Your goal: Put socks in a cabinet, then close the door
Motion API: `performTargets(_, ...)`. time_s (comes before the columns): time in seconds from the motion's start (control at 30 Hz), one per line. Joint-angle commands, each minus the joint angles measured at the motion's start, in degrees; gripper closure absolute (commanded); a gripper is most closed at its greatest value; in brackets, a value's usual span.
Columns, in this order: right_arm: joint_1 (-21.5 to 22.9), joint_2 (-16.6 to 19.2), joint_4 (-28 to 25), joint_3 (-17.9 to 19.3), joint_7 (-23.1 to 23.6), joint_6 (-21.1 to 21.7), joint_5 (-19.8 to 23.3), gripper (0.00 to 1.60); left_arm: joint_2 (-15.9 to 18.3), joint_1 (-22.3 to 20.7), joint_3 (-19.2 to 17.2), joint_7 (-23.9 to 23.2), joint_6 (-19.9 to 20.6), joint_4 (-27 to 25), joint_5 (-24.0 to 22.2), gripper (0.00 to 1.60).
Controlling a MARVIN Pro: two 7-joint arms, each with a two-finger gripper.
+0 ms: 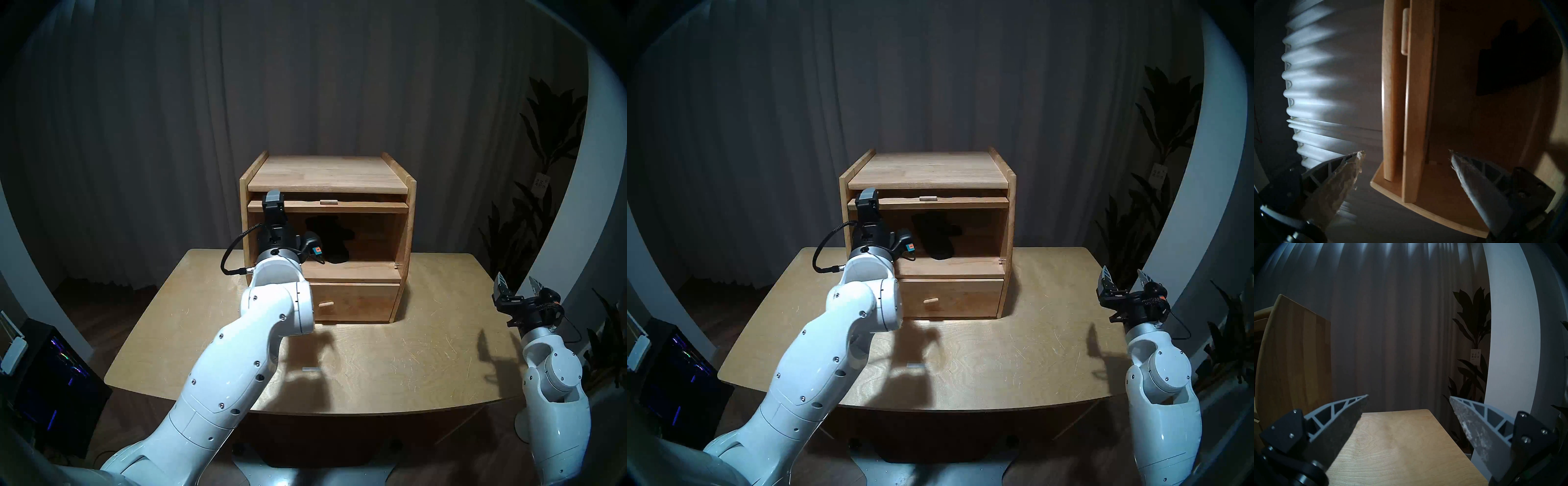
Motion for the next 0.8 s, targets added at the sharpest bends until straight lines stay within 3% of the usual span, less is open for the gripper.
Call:
performTargets(0.0, 0.06, 0.55, -1.35, 0.92, 1.51, -1.13, 0.98, 0.0, -1.23, 1.51, 8.3, -4.48, -1.8, -6.55, 4.14, 0.0)
performTargets(0.13, -0.12, 0.62, -1.32, 1.18, 2.31, -1.36, 1.51, 0.0, 2.61, 3.39, 9.45, -10.37, -4.16, -9.85, 4.95, 0.0)
performTargets(0.2, -0.21, 0.65, -1.3, 1.33, 2.76, -1.53, 1.78, 0.0, 3.79, 3.32, 8.38, -12.39, -5.5, -11.17, 4.05, 0.0)
performTargets(0.37, -0.24, 0.65, -1.19, 1.51, 3.35, -1.63, 2.11, 0.0, 6.47, -0.6, 4.84, -18.48, -6.91, -13.29, 7.75, 0.0)
performTargets(0.5, -0.27, 0.64, -1.12, 1.66, 3.84, -1.75, 2.37, 0.0, 6.39, -2.63, 2.62, -22.48, -7.8, -13.57, 8.95, 0.0)
performTargets(0.77, -0.33, 0.53, -1.02, 1.93, 4.69, -2.19, 2.66, 0.0, 4.71, -3.93, 0.18, -30.63, -9.87, -13.27, 6.16, 0.0)
